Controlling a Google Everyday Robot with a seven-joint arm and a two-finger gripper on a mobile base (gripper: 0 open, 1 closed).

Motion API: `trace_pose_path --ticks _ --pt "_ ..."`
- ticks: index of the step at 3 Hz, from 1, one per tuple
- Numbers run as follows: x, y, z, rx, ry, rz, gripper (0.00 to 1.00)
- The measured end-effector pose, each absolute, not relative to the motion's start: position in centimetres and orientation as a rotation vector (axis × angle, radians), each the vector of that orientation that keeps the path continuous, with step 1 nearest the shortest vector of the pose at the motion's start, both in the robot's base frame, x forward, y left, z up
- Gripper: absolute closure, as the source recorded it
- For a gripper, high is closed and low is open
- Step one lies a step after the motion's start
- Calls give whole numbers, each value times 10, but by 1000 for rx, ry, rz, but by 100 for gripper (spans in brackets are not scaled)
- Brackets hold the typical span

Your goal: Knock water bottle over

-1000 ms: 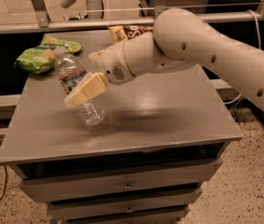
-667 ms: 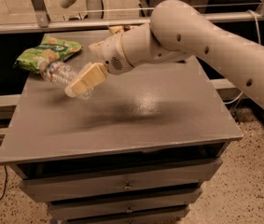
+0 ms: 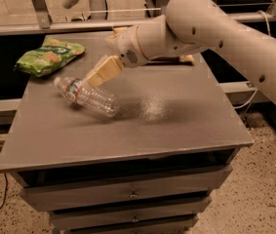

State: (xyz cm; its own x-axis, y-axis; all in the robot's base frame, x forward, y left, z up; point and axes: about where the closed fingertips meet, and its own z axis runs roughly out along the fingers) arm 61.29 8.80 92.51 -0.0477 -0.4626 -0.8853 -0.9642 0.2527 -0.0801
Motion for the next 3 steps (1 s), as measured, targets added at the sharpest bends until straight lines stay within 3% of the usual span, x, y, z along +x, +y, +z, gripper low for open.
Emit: trace_pose_path --ticks 3 --pt "610 -36 957 -1514 1625 483 0"
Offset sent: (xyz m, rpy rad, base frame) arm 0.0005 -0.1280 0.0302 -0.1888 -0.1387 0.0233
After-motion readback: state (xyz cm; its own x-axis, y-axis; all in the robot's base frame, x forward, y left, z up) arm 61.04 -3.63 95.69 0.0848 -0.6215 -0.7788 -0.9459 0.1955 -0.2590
